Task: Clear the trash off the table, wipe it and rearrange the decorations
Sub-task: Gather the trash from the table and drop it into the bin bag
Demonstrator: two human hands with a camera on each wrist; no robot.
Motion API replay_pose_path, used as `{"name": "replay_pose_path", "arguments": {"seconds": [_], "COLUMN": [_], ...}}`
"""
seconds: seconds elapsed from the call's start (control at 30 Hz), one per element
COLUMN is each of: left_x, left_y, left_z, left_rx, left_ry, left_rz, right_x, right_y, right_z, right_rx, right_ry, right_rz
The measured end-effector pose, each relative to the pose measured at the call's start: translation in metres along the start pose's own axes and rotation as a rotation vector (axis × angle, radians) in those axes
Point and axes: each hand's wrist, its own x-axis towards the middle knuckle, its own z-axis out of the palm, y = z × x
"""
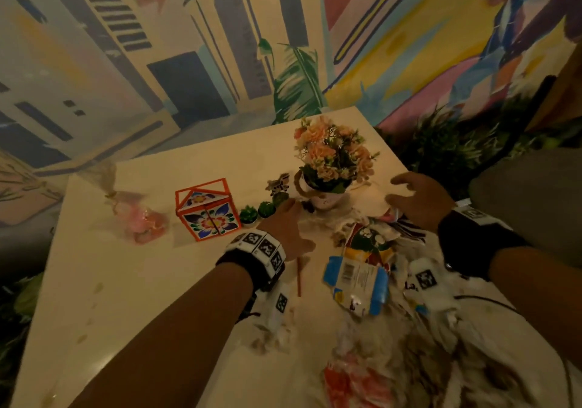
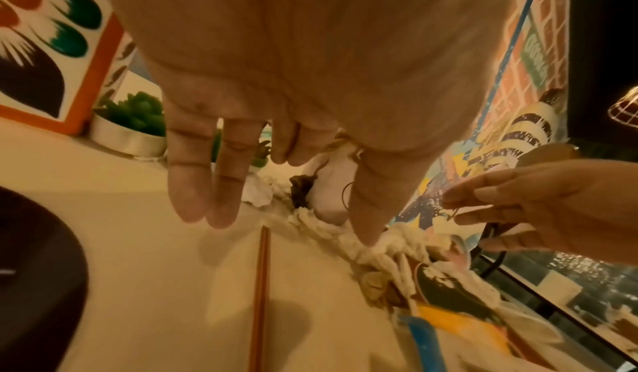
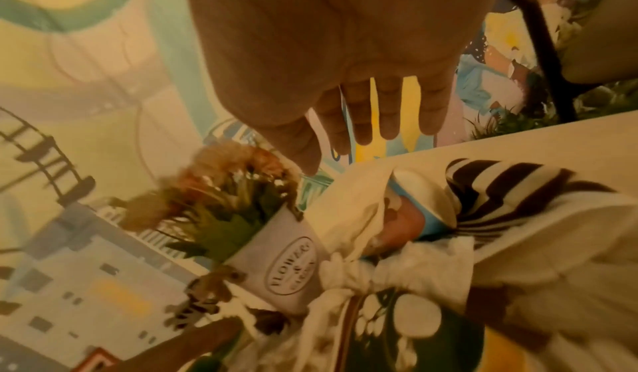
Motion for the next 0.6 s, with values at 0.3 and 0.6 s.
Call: {"name": "replay_pose_path", "arguments": {"seconds": [0.3, 0.6], "left_x": [0.045, 0.050], "left_y": [0.004, 0.006], "left_z": [0.011, 0.015], "left_rx": [-0.037, -0.047], "left_ry": [0.032, 0.114], "left_rz": [-0.054, -0.002], "right_x": [0.075, 0.067], "right_y": [-0.010, -0.018], "right_z": [0.035, 0.041], "right_rx": [-0.237, -0.409], "right_ry": [-0.331, -0.451], "right_rz": [-0.031, -0.055]}}
